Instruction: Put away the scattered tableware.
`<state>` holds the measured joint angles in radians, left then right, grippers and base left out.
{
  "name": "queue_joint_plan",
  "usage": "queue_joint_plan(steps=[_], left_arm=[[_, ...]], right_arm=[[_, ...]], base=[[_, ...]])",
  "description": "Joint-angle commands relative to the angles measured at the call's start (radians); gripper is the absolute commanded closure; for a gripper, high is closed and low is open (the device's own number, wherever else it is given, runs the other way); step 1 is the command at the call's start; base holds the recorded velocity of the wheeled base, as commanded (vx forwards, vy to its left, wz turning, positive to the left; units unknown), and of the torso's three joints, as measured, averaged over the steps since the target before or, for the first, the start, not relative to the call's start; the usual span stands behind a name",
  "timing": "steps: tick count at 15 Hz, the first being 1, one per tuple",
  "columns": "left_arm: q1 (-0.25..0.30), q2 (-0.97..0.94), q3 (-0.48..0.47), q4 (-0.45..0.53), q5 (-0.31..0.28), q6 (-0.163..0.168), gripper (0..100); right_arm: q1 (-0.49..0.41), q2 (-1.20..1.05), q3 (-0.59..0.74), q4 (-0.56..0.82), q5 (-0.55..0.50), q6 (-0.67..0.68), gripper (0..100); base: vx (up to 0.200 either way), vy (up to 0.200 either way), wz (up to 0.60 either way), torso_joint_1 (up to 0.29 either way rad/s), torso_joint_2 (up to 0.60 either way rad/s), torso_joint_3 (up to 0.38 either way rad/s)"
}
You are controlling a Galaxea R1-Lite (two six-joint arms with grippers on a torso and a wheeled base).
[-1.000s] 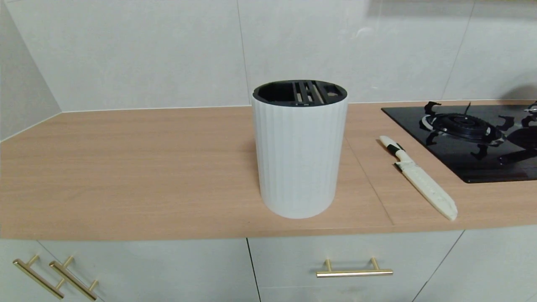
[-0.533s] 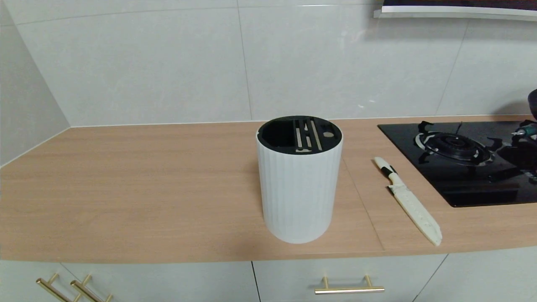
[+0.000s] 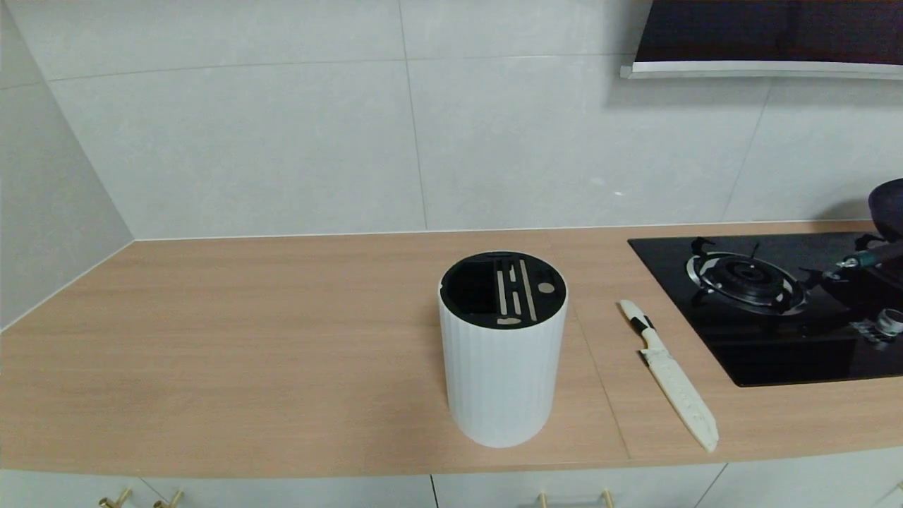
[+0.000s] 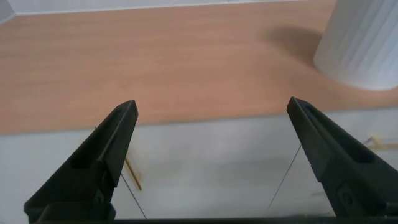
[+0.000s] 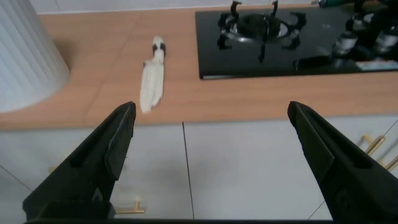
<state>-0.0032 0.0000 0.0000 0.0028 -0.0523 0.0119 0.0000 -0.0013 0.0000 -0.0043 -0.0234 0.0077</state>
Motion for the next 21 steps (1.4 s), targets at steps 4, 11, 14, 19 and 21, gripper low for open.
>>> queue_joint_plan(steps=[4, 11, 14, 19, 21], left_arm=[[0.0, 0.0, 0.0, -0.001, 0.0, 0.0, 0], [0.0, 0.0, 0.0, 0.0, 0.0, 0.0, 0], [0.0, 0.0, 0.0, 0.0, 0.0, 0.0, 0], [0.0, 0.0, 0.0, 0.0, 0.0, 0.0, 0], [0.0, 0.0, 0.0, 0.0, 0.0, 0.0, 0]], right_arm=[[0.0, 0.001, 0.0, 0.0, -0.001, 0.0, 0], [0.0, 0.001, 0.0, 0.0, -0.001, 0.0, 0], [0.0, 0.001, 0.0, 0.0, -0.001, 0.0, 0], [0.002, 0.001, 0.0, 0.0, -0.001, 0.0, 0], [0.0, 0.001, 0.0, 0.0, -0.001, 0.003, 0]], base=[[0.0, 0.0, 0.0, 0.281, -0.58, -0.308], [0.0, 0.0, 0.0, 0.221, -0.46, -0.235], [0.0, 0.0, 0.0, 0.019, -0.03, -0.019], [0.0, 0.0, 0.0, 0.0, 0.0, 0.0], [0.0, 0.0, 0.0, 0.0, 0.0, 0.0]])
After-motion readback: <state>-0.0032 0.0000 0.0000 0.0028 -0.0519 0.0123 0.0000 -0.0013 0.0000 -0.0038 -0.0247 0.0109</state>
